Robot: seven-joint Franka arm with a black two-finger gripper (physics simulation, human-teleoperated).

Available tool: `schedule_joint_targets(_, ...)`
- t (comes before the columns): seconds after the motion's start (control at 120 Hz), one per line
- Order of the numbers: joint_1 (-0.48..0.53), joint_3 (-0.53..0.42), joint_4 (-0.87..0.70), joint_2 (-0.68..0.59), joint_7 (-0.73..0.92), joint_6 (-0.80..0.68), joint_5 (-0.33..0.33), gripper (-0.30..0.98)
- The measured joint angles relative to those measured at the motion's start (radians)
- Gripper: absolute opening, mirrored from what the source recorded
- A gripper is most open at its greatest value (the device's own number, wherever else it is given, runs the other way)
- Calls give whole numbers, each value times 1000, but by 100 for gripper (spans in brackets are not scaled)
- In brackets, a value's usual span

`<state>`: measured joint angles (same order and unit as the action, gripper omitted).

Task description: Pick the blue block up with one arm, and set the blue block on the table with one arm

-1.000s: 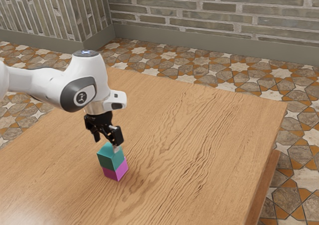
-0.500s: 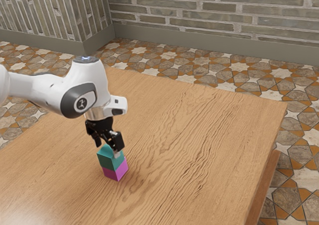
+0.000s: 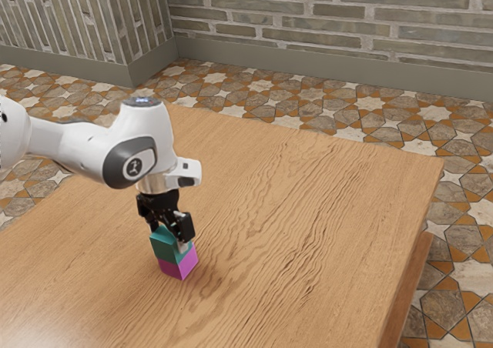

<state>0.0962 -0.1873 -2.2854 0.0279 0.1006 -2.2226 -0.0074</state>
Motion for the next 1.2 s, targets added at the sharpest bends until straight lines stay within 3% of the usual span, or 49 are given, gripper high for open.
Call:
schedule_joint_targets(0.233,13,2,7,16,2,-1,4,68)
schedule_joint_targets(0.5,21,0,7,20,4,-1,3,48)
schedule_joint_targets(0.867,42,-35,55,-15,2,17,7,39)
schedule_joint_targets(0.983,42,-57,149,34,-1,48,16,38)
schedule_joint_targets(1.108,-67,-61,251,137,-3,70,23,38)
schedule_joint_targets(1.2,-90,-60,298,197,-5,86,36,38)
